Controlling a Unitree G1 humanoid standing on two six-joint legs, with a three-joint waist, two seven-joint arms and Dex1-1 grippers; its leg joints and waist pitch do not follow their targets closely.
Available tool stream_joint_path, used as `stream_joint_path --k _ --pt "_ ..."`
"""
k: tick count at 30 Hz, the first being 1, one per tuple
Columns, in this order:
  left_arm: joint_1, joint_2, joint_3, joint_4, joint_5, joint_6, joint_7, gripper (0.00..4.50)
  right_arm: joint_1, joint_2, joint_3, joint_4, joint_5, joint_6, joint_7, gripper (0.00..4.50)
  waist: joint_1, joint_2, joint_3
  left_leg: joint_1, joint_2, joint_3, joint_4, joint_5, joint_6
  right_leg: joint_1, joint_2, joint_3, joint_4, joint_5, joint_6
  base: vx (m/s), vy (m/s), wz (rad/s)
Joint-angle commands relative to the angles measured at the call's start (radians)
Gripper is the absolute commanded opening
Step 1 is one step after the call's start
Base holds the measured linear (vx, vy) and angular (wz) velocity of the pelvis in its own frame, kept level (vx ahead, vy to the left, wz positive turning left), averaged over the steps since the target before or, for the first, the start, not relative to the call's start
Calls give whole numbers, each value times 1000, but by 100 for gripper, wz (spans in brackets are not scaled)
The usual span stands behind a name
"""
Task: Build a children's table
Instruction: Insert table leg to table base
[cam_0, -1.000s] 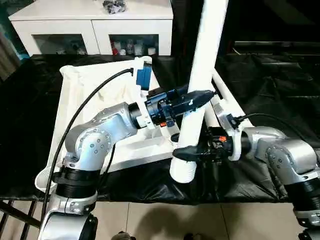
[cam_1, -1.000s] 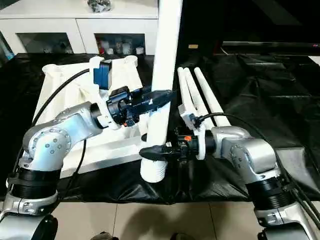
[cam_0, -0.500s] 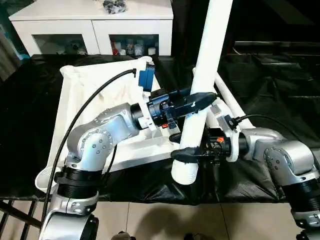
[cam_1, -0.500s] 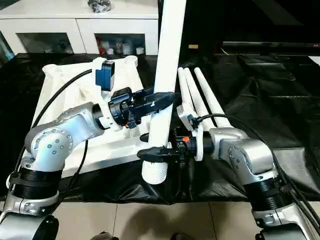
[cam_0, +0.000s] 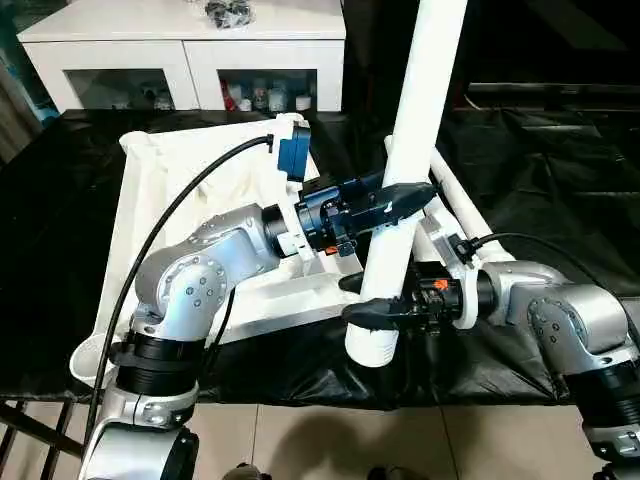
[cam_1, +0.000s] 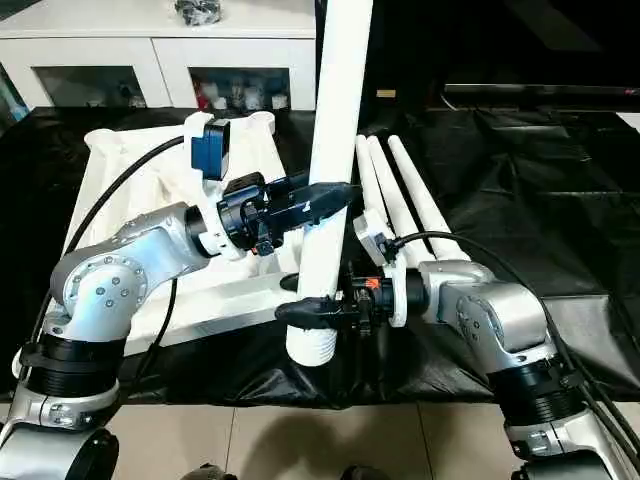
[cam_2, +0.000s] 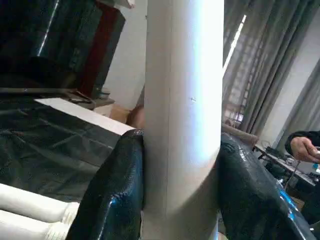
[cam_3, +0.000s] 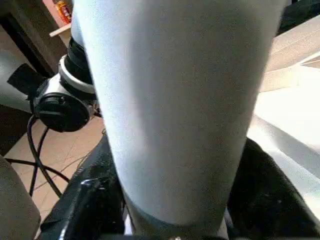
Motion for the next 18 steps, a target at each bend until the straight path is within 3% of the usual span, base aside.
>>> stream_joint_path --k 1,8,9,14,15,18 --pt "-21 2 -5 -3 -1 -7 -16 180 1 -11 2 -9 -6 12 -7 225 1 -15 -73 7 -1 16 -69 -209 52 60 -45 17 -80 -489 -96 0 0 0" --pt "-19 7 -10 -1 26 -12 6 180 0 -7 2 -9 -11 7 -9 196 0 -14 -73 6 -2 16 -69 -208 51 60 -45 17 -81 -497 -90 0 0 0" --pt "-21 4 -7 5 33 -10 25 236 1 -4 2 -9 -14 1 -13 195 0 -15 -72 6 -2 15 -70 -212 50 60 -45 17 -82 -500 -89 0 0 0" --pt "-21 -2 14 -3 -7 4 14 271 8 14 -16 -9 -19 -24 -42 193 0 -15 -73 6 -3 16 -69 -208 49 59 -46 17 -83 -506 -86 0 0 0" --pt "-19 -19 20 6 46 -71 46 286 13 24 -32 -11 -17 -42 -55 192 -1 -17 -73 5 -2 16 -70 -206 51 60 -46 17 -84 -505 -86 0 0 0" --pt "-12 -68 77 28 57 -173 87 297 17 48 -70 -12 -7 -60 -91 191 -2 -18 -73 4 -4 16 -69 -211 49 62 -46 15 -87 -511 -78 0 0 0"
